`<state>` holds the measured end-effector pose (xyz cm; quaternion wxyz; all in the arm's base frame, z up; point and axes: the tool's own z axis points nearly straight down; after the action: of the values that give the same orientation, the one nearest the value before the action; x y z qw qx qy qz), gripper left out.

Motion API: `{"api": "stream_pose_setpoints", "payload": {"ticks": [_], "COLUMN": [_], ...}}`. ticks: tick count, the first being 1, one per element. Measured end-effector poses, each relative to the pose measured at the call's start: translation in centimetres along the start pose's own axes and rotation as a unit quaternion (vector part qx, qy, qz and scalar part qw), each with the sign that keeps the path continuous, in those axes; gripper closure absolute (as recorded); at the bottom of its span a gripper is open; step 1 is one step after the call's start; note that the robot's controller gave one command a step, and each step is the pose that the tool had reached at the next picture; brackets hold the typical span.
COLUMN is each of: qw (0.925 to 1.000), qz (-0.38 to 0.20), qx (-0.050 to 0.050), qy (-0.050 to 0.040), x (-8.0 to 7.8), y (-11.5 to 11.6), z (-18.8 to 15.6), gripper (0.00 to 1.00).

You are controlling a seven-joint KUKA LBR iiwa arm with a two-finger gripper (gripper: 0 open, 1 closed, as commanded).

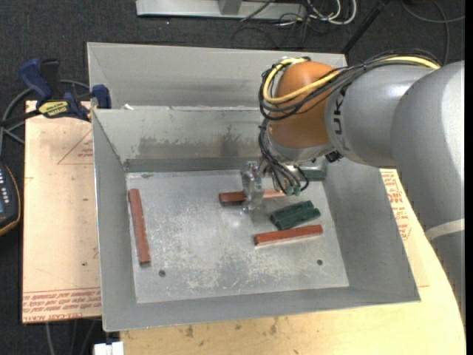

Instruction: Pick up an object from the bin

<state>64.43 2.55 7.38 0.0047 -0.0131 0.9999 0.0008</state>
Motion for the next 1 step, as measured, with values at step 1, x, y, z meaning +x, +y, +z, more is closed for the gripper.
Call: {"api": "stream_pose_setpoints", "payload": {"ticks": [1], "qw": [0.9999], "qz": [0.015], "qx": [0.000], "qy": [-0.0012], "x": [1.99], "y": [0.36], "z": [-13.75], "gripper": [1.00]}}
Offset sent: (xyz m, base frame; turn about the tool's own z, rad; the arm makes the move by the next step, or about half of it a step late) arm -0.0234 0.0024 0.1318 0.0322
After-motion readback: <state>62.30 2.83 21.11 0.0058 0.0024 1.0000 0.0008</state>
